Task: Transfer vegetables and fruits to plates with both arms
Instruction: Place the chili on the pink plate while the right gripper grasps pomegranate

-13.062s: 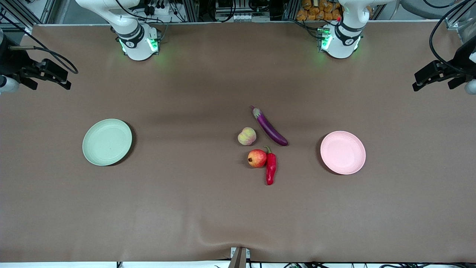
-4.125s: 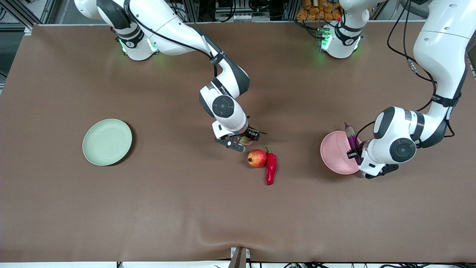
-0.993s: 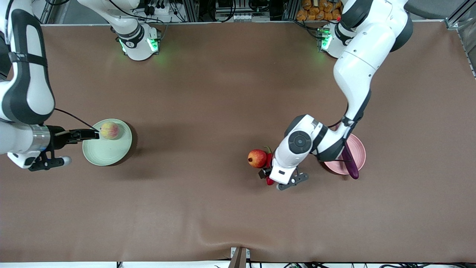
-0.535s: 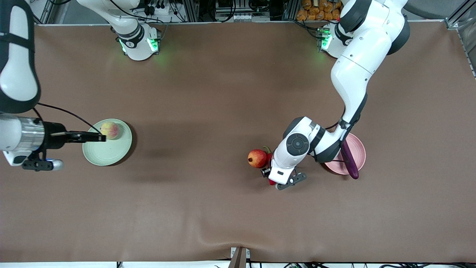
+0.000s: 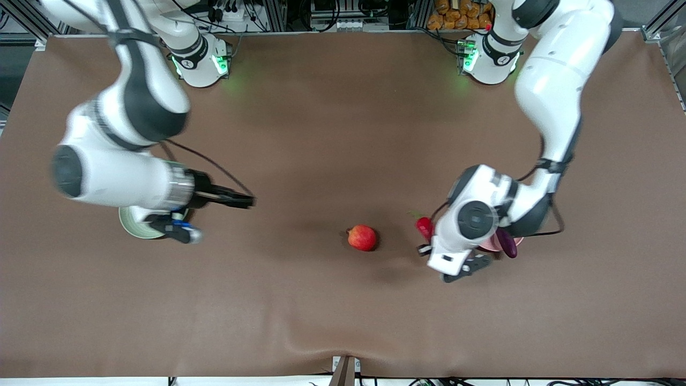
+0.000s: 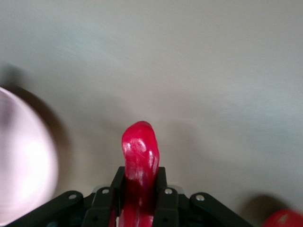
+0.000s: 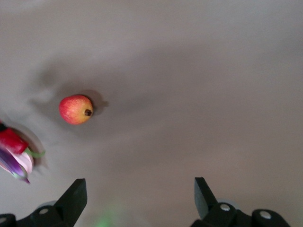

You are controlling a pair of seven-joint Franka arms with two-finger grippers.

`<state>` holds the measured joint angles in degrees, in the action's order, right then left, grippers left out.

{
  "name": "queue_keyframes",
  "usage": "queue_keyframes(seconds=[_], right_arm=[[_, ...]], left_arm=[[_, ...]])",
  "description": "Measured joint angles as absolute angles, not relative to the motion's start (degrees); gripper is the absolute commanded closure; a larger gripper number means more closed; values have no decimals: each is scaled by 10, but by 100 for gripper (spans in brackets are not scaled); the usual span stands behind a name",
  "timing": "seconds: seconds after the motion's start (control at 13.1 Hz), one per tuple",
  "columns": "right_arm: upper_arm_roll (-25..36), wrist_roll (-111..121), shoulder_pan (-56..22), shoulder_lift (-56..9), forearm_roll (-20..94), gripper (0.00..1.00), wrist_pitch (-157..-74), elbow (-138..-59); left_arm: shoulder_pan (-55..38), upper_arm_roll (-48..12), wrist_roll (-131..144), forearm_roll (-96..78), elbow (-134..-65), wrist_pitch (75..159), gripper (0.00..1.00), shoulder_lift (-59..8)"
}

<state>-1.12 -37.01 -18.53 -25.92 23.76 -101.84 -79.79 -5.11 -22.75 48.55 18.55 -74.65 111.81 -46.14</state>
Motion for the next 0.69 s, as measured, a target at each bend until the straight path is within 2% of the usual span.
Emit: queue_keyframes(seconds=[0.23, 0.69], right_arm=[[-11, -484, -262, -318, 239, 0, -1168, -800], [-10, -641, -360, -421, 240, 0, -1395, -794]], left_arm=[[1, -228, 322, 188, -757, 1059, 100, -442], [31, -226, 275, 234, -812, 1056, 100, -442]])
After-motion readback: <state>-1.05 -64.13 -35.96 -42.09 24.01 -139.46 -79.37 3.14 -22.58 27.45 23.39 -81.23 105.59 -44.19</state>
